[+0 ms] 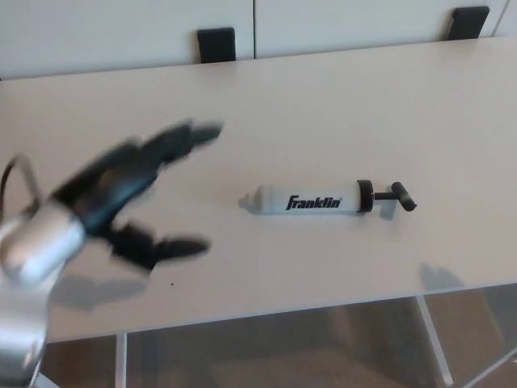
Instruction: The robot walks towards a desk on which an air pump is kept in the middle. It lifts it up and holds it with its left hand and uses its right hand to compress it by pushing its handle inwards.
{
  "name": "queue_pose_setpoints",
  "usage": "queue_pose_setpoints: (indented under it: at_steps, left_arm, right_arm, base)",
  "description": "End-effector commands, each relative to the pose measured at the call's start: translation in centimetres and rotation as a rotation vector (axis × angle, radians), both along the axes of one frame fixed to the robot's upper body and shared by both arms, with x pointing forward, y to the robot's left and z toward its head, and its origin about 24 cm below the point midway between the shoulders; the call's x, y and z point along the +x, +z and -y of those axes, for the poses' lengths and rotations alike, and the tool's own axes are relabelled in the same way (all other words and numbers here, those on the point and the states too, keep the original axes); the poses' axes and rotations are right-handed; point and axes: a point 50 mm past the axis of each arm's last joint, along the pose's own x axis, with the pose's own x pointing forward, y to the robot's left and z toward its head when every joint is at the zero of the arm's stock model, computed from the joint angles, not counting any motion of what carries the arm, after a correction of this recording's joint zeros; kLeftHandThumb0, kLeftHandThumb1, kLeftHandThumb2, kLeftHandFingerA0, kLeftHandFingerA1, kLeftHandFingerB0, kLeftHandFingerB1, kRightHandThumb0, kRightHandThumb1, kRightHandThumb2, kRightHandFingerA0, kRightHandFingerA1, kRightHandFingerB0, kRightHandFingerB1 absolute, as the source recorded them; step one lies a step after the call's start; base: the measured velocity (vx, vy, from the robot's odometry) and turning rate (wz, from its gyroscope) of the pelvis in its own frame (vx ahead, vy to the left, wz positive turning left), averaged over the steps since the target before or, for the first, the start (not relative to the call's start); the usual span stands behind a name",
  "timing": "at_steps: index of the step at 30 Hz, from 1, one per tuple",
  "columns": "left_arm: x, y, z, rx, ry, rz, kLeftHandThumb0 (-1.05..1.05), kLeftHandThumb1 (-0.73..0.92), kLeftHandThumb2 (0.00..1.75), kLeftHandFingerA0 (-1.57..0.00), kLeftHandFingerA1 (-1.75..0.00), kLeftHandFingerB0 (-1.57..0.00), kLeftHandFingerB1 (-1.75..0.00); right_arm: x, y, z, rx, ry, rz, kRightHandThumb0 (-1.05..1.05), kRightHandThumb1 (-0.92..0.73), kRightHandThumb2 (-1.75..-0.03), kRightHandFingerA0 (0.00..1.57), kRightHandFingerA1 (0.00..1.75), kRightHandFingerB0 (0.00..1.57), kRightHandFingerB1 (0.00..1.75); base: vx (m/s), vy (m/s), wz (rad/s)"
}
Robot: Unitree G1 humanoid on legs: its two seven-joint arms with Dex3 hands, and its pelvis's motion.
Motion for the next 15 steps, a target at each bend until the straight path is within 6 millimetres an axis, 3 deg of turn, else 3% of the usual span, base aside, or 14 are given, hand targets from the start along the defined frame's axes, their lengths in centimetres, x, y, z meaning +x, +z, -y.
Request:
queue_pose_setpoints:
  at_steps: [1,3,4,8,9,10,11,12,13,15]
  left_arm:
    - [-22.9,3.7,-8.9,-0.426,-0.231,-0.176,-0.34,0.24,0.85,-0.01,-0.5,0.0,-0.46]
    - [-23.0,3.6,-9.0,-0.431,-0.238,-0.192,-0.34,0.24,0.85,-0.01,-0.5,0.0,-0.46]
    - [-23.1,3.5,-9.2,-0.435,-0.245,-0.214,-0.7,0.42,0.74,-0.1,-0.37,-0.15,-0.37]
    - [-23.6,3.5,-9.5,-0.437,-0.275,-0.273,-0.71,0.42,0.76,-0.1,-0.37,-0.18,-0.39]
    - [-23.9,3.6,-9.7,-0.424,-0.288,-0.303,-0.74,0.42,0.78,-0.1,-0.38,-0.22,-0.4]
    - [-24.1,3.6,-9.7,-0.415,-0.297,-0.323,-0.74,0.42,0.78,-0.1,-0.38,-0.22,-0.4]
    - [-24.3,3.6,-9.9,-0.407,-0.305,-0.342,-0.72,0.41,0.77,-0.11,-0.39,-0.24,-0.4]
    - [-24.4,3.6,-9.9,-0.403,-0.31,-0.354,-0.72,0.41,0.77,-0.11,-0.39,-0.24,-0.4]
    - [-24.7,3.8,-10.3,-0.404,-0.321,-0.379,-0.77,0.44,0.81,-0.13,-0.4,-0.31,-0.43]
    - [-24.8,3.9,-10.5,-0.406,-0.328,-0.395,-0.77,0.44,0.81,-0.13,-0.4,-0.31,-0.43]
  right_arm:
    - [-10.8,1.8,2.7,-0.137,0.133,0.081,-0.91,-0.78,-1.11,0.27,0.5,0.11,0.43]
    - [-10.9,1.3,2.6,-0.117,0.13,0.057,-0.91,-0.78,-1.11,0.27,0.5,0.11,0.43]
    - [-11.1,0.9,2.5,-0.102,0.129,0.029,-0.92,-0.77,-1.1,0.25,0.5,0.1,0.42]
    - [-11.5,-0.4,2.4,-0.082,0.12,-0.033,-0.91,-0.77,-1.11,0.25,0.5,0.11,0.42]
    - [-11.7,-0.9,2.4,-0.071,0.111,-0.062,-0.88,-0.92,-0.69,0.34,0.41,0.19,0.3]
    - [-11.9,-1.2,2.4,-0.062,0.105,-0.081,-0.88,-0.92,-0.69,0.34,0.41,0.19,0.3]
    - [-12.0,-1.4,2.5,-0.058,0.102,-0.097,-0.88,-0.75,-1.1,0.28,0.52,0.13,0.44]
    - [-12.1,-1.6,2.5,-0.056,0.1,-0.106,-0.88,-0.75,-1.1,0.28,0.52,0.13,0.44]
    - [-12.2,-1.9,2.7,-0.052,0.095,-0.12,-0.87,-0.92,-0.68,0.34,0.42,0.19,0.31]
    - [-12.2,-2.1,2.9,-0.049,0.092,-0.129,-0.87,-0.92,-0.68,0.34,0.42,0.19,0.31]
  base:
    - [0.0,0.0,0.0]
    - [0.0,0.0,0.0]
    - [0.0,0.0,0.0]
    - [0.0,0.0,0.0]
    - [0.0,0.0,0.0]
    - [0.0,0.0,0.0]
    - [0.0,0.0,0.0]
    - [0.0,0.0,0.0]
    - [0.0,0.0,0.0]
    - [0.0,0.0,0.0]
